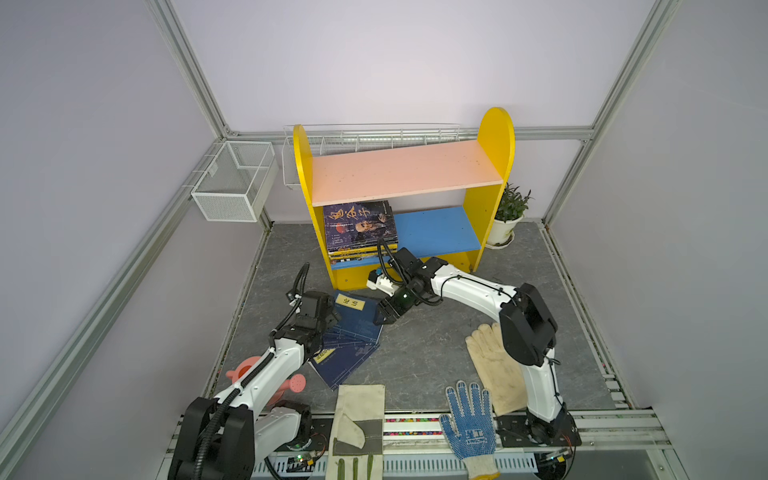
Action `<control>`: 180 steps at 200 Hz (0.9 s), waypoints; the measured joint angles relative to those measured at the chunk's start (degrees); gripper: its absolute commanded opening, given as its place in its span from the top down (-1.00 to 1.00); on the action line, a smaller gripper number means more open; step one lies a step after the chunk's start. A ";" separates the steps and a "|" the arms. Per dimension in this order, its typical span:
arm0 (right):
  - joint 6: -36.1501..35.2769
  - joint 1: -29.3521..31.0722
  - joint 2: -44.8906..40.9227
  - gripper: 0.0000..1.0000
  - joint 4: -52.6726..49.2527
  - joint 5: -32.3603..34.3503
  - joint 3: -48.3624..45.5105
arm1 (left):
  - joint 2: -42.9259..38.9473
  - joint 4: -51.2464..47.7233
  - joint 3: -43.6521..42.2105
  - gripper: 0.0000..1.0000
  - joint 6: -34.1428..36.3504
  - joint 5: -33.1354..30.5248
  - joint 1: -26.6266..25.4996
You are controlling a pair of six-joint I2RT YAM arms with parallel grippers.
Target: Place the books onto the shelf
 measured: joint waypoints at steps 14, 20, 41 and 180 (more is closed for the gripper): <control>-1.07 0.00 2.60 -0.39 -1.75 -0.92 -0.09 | 1.81 1.14 0.26 -0.59 0.63 0.94 0.00; -1.33 0.00 3.41 -0.40 -2.10 -1.22 -0.15 | 2.47 1.44 0.33 -0.58 1.03 1.36 0.00; -1.68 0.00 5.09 -0.40 -2.21 -2.05 -0.20 | 4.55 2.78 0.37 -0.54 2.08 3.23 0.00; 13.97 -7.89 1.25 -0.19 22.03 -8.52 -13.22 | 1.36 6.19 -3.21 -0.25 7.48 14.43 -5.75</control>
